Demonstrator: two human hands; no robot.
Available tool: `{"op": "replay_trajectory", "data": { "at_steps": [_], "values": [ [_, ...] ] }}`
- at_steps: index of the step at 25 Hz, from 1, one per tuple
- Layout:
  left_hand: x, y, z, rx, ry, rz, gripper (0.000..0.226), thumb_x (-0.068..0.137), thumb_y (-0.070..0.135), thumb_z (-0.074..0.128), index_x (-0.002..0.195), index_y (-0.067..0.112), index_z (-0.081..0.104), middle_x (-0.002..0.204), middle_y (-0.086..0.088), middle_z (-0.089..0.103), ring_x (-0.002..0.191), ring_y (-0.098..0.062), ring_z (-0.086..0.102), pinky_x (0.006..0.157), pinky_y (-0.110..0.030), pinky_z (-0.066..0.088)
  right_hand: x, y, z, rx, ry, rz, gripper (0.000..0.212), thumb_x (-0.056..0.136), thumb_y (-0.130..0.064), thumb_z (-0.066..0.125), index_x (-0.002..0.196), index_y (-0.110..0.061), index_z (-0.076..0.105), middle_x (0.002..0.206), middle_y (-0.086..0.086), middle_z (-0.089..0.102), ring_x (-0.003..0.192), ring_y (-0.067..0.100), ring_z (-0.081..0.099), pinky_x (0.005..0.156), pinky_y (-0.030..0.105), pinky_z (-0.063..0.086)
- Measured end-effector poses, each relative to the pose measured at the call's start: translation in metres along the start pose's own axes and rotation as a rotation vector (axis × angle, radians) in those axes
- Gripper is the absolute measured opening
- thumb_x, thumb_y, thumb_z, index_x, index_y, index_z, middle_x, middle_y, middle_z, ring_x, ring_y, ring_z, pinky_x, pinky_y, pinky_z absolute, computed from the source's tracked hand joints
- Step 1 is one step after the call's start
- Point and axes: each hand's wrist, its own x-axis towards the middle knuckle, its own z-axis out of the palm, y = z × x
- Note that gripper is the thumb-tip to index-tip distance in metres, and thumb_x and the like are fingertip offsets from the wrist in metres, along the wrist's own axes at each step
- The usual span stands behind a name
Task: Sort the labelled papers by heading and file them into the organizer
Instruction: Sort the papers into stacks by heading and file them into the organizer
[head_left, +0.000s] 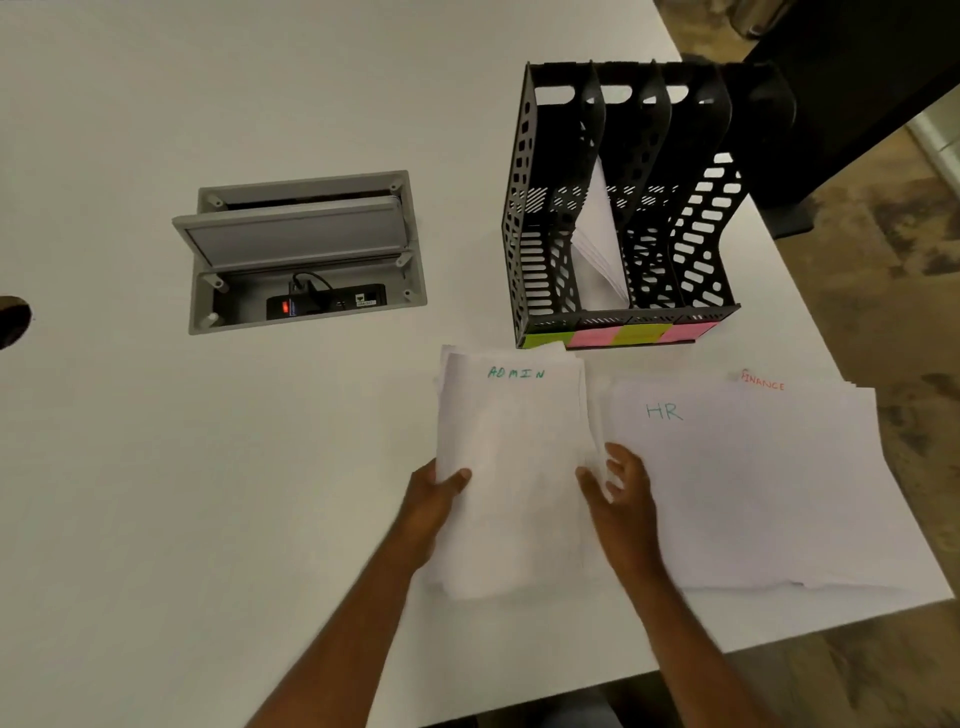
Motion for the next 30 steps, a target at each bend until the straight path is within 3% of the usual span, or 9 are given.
{"op": "replay_trajectory", "data": {
  "at_steps": [5, 7, 10, 13, 17, 21, 24, 27, 30],
  "values": [
    [-0.013, 0.02, -0.073, -0.154, -0.152, -0.063, 0.042, 0.089, 0.017, 0.071, 0.129, 0.007, 0.064, 0.123, -0.015, 0.072, 0.112, -0.033, 0.069, 0.098, -0.049, 0.054, 0.011, -0.048, 0.024, 0.082, -0.233, 0.131, 0.089, 0.069, -0.064, 0.077, 0.143, -0.03, 0.04, 0.137, -0.013, 0.05, 0.123, 0.009, 0.051, 0.096, 0.027, 0.043],
    [-0.016, 0.022, -0.082, -0.227, -0.153, -0.079, 0.044, 0.088, 0.02, 0.073, 0.13, 0.008, 0.064, 0.124, -0.015, 0.072, 0.115, -0.033, 0.068, 0.099, -0.049, 0.054, 0.007, -0.06, 0.038, 0.211, -0.432, 0.252, 0.086, 0.063, -0.071, 0.078, 0.135, -0.031, 0.052, 0.131, -0.009, 0.063, 0.118, 0.012, 0.062, 0.09, 0.025, 0.051],
    [-0.022, 0.014, -0.072, -0.287, -0.104, -0.074, 0.044, 0.09, 0.027, 0.073, 0.129, 0.01, 0.064, 0.122, -0.014, 0.073, 0.113, -0.034, 0.069, 0.097, -0.051, 0.055, -0.011, -0.059, 0.064, 0.392, -0.628, 0.402, 0.061, 0.075, -0.053, 0.08, 0.126, -0.022, 0.064, 0.118, 0.002, 0.073, 0.108, 0.019, 0.07, 0.085, 0.031, 0.058],
    [-0.025, 0.011, -0.069, -0.224, 0.036, -0.026, 0.039, 0.091, 0.021, 0.072, 0.128, 0.009, 0.064, 0.118, -0.012, 0.075, 0.107, -0.031, 0.072, 0.095, -0.048, 0.056, -0.024, -0.053, 0.078, 0.251, -0.53, 0.241, 0.047, 0.079, -0.038, 0.082, 0.121, -0.023, 0.067, 0.114, -0.004, 0.075, 0.103, 0.011, 0.071, 0.084, 0.025, 0.057],
    [-0.029, 0.037, -0.078, -0.112, -0.058, 0.13, 0.03, 0.09, 0.01, 0.071, 0.12, 0.017, 0.071, 0.116, -0.01, 0.076, 0.106, -0.028, 0.073, 0.087, -0.036, 0.059, -0.02, -0.057, 0.062, 0.06, -0.332, 0.048, 0.028, 0.086, -0.03, 0.077, 0.112, -0.023, 0.069, 0.104, -0.006, 0.076, 0.098, 0.012, 0.072, 0.087, 0.029, 0.057],
    [-0.045, 0.075, -0.075, 0.026, -0.163, 0.319, 0.041, 0.091, 0.014, 0.072, 0.103, 0.052, 0.072, 0.107, 0.018, 0.076, 0.099, 0.002, 0.07, 0.074, -0.012, 0.054, -0.029, -0.07, 0.047, 0.085, -0.236, -0.187, 0.008, 0.092, -0.04, 0.067, 0.1, -0.038, 0.065, 0.09, -0.038, 0.068, 0.09, -0.02, 0.061, 0.072, -0.004, 0.042],
    [-0.045, 0.079, -0.066, 0.151, -0.22, 0.415, 0.03, 0.096, 0.006, 0.064, 0.109, 0.031, 0.076, 0.106, 0.009, 0.077, 0.1, -0.002, 0.07, 0.075, -0.009, 0.05, -0.031, -0.065, 0.042, 0.158, -0.222, -0.41, 0.028, 0.095, -0.003, 0.063, 0.116, -0.021, 0.068, 0.109, -0.016, 0.072, 0.103, 0.0, 0.067, 0.084, 0.008, 0.049],
    [-0.042, 0.07, -0.056, 0.145, -0.199, 0.41, 0.032, 0.098, 0.0, 0.058, 0.11, 0.024, 0.075, 0.108, 0.002, 0.077, 0.106, -0.014, 0.07, 0.082, -0.014, 0.052, -0.034, -0.068, 0.053, 0.145, -0.192, -0.326, 0.033, 0.093, 0.003, 0.062, 0.113, -0.023, 0.068, 0.106, -0.018, 0.072, 0.102, 0.0, 0.066, 0.085, 0.009, 0.048],
    [-0.037, 0.069, -0.047, 0.128, -0.163, 0.375, 0.054, 0.099, 0.006, 0.06, 0.094, 0.058, 0.074, 0.097, 0.028, 0.076, 0.095, 0.007, 0.068, 0.074, -0.006, 0.05, -0.035, -0.064, 0.059, 0.104, -0.127, -0.177, 0.021, 0.096, -0.011, 0.064, 0.104, -0.03, 0.062, 0.095, -0.04, 0.066, 0.091, -0.022, 0.059, 0.076, -0.004, 0.041]
  ]
}}
